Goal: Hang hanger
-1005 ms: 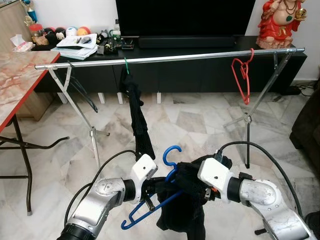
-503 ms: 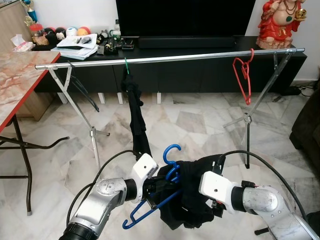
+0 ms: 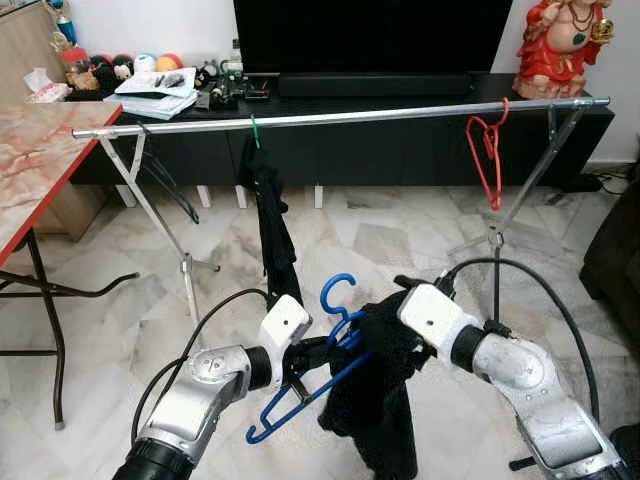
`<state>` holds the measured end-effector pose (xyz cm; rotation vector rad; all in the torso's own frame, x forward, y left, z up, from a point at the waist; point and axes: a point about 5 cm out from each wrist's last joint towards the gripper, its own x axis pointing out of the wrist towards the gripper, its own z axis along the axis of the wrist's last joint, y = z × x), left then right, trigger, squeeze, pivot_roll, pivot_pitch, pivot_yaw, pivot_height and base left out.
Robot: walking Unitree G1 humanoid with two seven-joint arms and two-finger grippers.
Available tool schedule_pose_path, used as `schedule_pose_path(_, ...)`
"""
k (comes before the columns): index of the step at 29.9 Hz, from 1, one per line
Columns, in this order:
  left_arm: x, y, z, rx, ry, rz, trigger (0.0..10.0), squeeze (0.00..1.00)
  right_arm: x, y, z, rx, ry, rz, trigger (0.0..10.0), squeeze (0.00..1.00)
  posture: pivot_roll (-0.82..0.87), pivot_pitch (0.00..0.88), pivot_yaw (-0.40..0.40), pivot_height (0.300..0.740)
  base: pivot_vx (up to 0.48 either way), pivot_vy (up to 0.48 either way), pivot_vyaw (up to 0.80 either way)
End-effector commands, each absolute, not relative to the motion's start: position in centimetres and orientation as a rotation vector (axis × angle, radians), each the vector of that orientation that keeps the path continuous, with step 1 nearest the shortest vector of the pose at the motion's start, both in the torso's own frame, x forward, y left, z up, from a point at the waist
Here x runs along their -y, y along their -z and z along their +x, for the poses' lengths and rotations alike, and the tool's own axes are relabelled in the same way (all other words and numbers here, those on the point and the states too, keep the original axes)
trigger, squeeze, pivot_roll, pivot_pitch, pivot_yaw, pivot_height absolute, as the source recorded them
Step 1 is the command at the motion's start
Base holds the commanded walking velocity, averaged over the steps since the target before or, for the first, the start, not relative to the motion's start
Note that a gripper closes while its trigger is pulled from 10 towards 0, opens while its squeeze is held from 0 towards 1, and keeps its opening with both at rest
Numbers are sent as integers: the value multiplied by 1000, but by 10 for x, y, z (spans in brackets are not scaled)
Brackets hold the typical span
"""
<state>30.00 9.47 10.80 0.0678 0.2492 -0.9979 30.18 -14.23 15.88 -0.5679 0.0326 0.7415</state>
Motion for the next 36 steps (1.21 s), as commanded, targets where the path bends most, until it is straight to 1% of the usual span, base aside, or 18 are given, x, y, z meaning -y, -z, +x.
schedule_pose_path(1,-93,-115,300,-210,1017,54,10000,0,132,-181,300,80,-781,-521,10000,1000,-109,101,8,740,0,0,0)
schedule_pose_path(5,-91,-114,299,-213,1025,48,10000,0,119,-189,292,132,-861,-454,10000,1000,-110,101,6,740,0,0,0)
schedule_pose_path(9,-90,-114,299,-211,1027,44,10000,0,113,-189,287,123,-929,-406,10000,1000,-114,101,3,740,0,0,0)
schedule_pose_path(10,-90,-114,299,-210,1028,42,10000,0,113,-176,280,41,-995,-492,10000,1000,-114,101,1,740,0,0,0)
schedule_pose_path(11,-90,-114,299,-210,1028,42,10000,0,115,-170,279,8,-1007,-546,10000,1000,-114,101,1,740,0,0,0)
schedule_pose_path(13,-89,-114,299,-210,1028,39,10000,0,126,-159,284,-69,-949,-621,10000,1000,-114,102,-2,740,0,0,0)
schedule_pose_path(17,-89,-113,298,-211,1031,36,10000,0,141,-152,292,-138,-858,-703,10000,988,-118,102,-3,740,0,0,0)
schedule_pose_path(18,-89,-113,298,-211,1032,35,10000,0,144,-153,293,-147,-847,-700,10000,412,-120,102,-4,740,0,0,0)
schedule_pose_path(19,-89,-113,298,-211,1033,33,10000,0,145,-154,292,-156,-856,-683,10000,94,-120,101,-4,740,0,0,0)
schedule_pose_path(20,-88,-113,298,-211,1033,32,10000,0,144,-154,291,-160,-871,-681,10000,0,-120,102,-6,740,0,0,0)
schedule_pose_path(24,-88,-113,298,-210,1035,30,10000,0,145,-151,288,-190,-897,-701,10000,0,-120,103,-8,740,0,0,0)
schedule_pose_path(28,-88,-113,297,-210,1033,30,10000,0,150,-146,290,-218,-861,-771,10000,0,-120,103,-8,740,0,0,0)
schedule_pose_path(29,-89,-112,297,-212,1033,30,10000,0,153,-144,292,-233,-834,-815,10000,0,-123,103,-8,740,0,0,0)
schedule_pose_path(31,-89,-112,297,-214,1033,31,10000,0,155,-144,295,-246,-789,-841,10000,0,-124,102,-9,740,0,0,0)
schedule_pose_path(34,-89,-112,297,-210,1028,28,10000,0,164,-151,307,-256,-584,-772,10000,0,-124,101,-14,740,0,0,0)
schedule_pose_path(36,-89,-112,297,-209,1028,28,10000,0,165,-152,308,-254,-557,-756,10000,0,-124,101,-14,740,0,0,0)
